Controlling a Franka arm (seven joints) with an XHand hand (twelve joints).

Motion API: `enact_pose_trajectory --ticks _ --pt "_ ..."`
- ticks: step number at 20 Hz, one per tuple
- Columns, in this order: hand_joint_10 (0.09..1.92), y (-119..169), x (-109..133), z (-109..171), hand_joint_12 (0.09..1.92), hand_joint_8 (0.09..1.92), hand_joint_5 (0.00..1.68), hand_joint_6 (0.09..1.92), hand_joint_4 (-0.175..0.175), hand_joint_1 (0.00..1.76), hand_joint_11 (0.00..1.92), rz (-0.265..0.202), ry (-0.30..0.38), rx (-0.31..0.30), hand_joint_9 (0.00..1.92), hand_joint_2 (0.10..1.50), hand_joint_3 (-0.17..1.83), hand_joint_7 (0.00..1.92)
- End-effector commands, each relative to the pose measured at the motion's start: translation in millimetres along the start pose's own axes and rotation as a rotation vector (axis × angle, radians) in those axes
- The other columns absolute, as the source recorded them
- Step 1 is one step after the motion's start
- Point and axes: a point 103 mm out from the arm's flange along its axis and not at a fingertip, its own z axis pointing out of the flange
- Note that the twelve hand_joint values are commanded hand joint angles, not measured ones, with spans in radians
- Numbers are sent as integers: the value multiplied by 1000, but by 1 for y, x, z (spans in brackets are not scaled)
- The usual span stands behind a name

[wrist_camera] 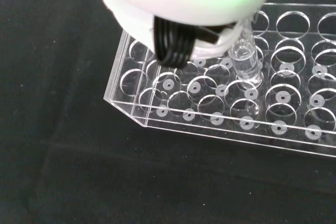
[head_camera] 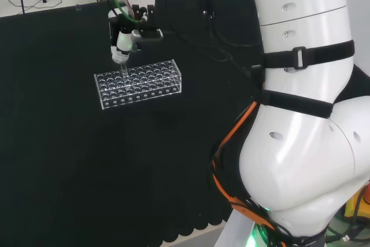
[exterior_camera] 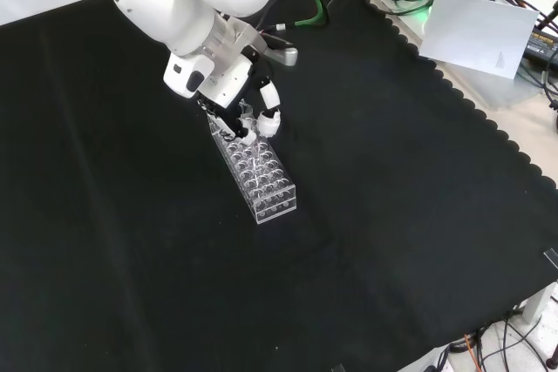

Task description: Put the test tube back in the rack.

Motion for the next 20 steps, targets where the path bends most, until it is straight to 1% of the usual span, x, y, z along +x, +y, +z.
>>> enact_pose_trajectory --ticks 1,9,12,14,20 --pt "636 2 -1 2 999 595 1466 87 -175 1342 1401 1 1 10 1649 600 681 1462" --pt "637 5 -1 5 999 595 1466 87 -175 1342 1402 -2 11 16 1649 600 681 1462" --pt "637 13 -1 12 999 594 1467 87 -175 1342 1402 3 6 31 1649 599 681 1462" --pt "637 12 -4 14 999 593 1467 87 -175 1342 1402 -2 12 21 1649 599 681 1463" --pt "636 18 -7 24 999 593 1467 87 -175 1342 1401 2 24 18 1648 599 682 1463"
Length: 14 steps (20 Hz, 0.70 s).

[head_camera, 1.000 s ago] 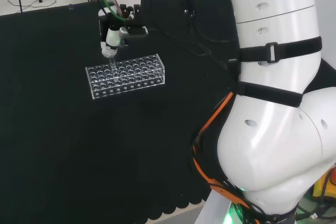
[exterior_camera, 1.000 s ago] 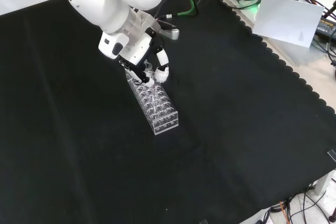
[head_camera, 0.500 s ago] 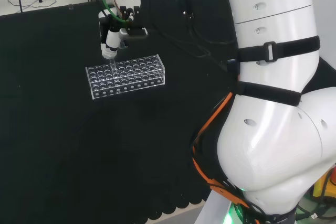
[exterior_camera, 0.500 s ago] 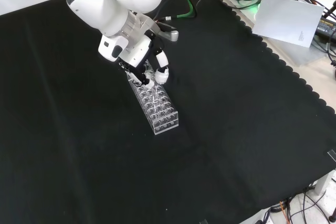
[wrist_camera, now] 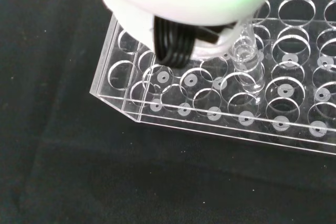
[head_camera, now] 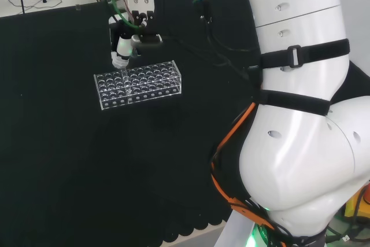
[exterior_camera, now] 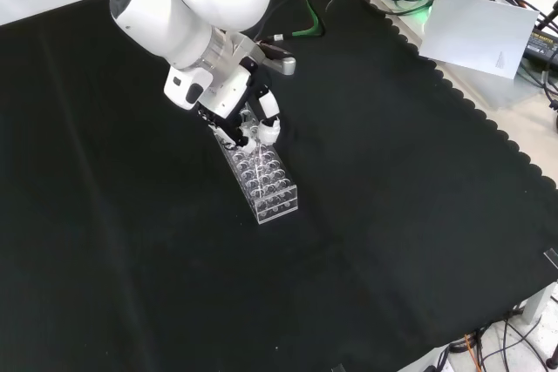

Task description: Put the test tube back in the rack.

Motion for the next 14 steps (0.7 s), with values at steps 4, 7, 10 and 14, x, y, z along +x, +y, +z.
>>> enact_pose_trajectory --ticks 4,7,10,14 --pt "636 9 -5 14 998 592 1467 87 -175 1342 1401 -1 17 1 1647 599 682 1463" --pt "636 11 -5 16 998 591 1467 87 -175 1342 1401 -2 18 6 1648 599 682 1464" --pt "636 12 -6 19 997 592 1468 87 -175 1342 1399 -13 34 -7 1646 598 682 1463" --pt "731 14 -12 32 1219 513 1426 87 -175 1333 1042 -32 103 1 1418 579 607 1357"
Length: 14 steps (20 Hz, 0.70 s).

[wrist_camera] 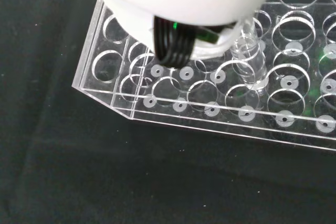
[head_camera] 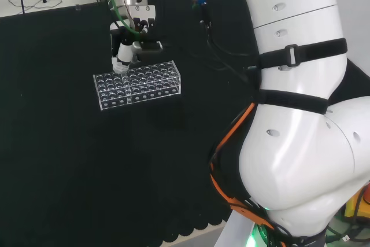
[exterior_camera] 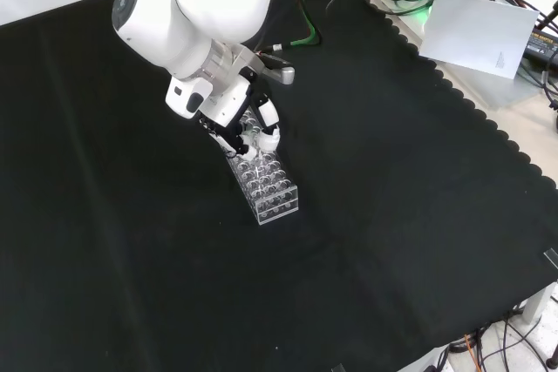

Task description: Put the test tube back in the rack.

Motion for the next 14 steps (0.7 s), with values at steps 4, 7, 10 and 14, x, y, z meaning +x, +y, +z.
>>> enact_pose_trajectory --ticks 4,7,10,14 --pt "875 -4 0 0 1407 899 1213 87 -110 1212 611 -48 81 -14 1056 448 667 814" --pt "905 -17 3 -18 1441 966 1141 87 -78 1175 496 -72 94 -36 921 441 667 680" --pt "907 -29 10 -34 1451 973 1068 87 -61 1151 417 -97 77 -66 841 444 662 610" --pt "908 -53 16 -62 1463 977 1017 87 -50 1129 365 -128 67 -124 792 449 656 571"
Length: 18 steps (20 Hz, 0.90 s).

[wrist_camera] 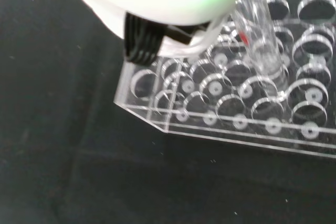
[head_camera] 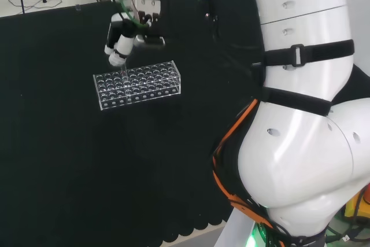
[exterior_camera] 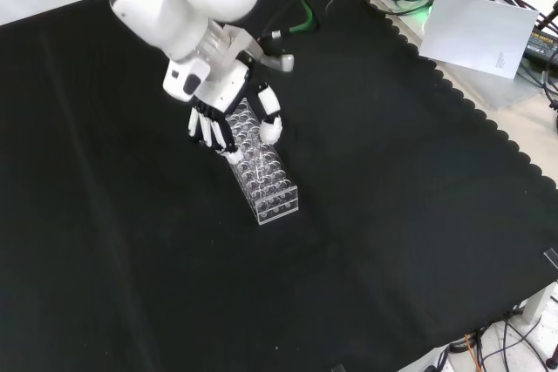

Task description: Put the test tube back in the rack.

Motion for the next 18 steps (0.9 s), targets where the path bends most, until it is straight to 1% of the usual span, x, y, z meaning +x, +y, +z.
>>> enact_pose_trajectory --ticks 1,6,10,13,18 --pt "907 -39 17 -48 1463 977 1013 87 -49 1127 359 -69 -4 -90 789 449 655 568" --pt "906 -82 21 -83 1466 976 1006 87 -48 1115 345 -85 -14 -173 782 454 652 561" --pt "903 -117 23 -103 1468 975 1002 87 -47 1105 339 -89 -45 -239 777 458 650 559" --pt "902 -140 25 -111 1470 975 997 87 -47 1100 336 -81 -44 -273 776 462 649 558" --pt "899 -169 30 -113 1472 973 995 87 -46 1095 331 -76 -58 -300 775 467 646 556"
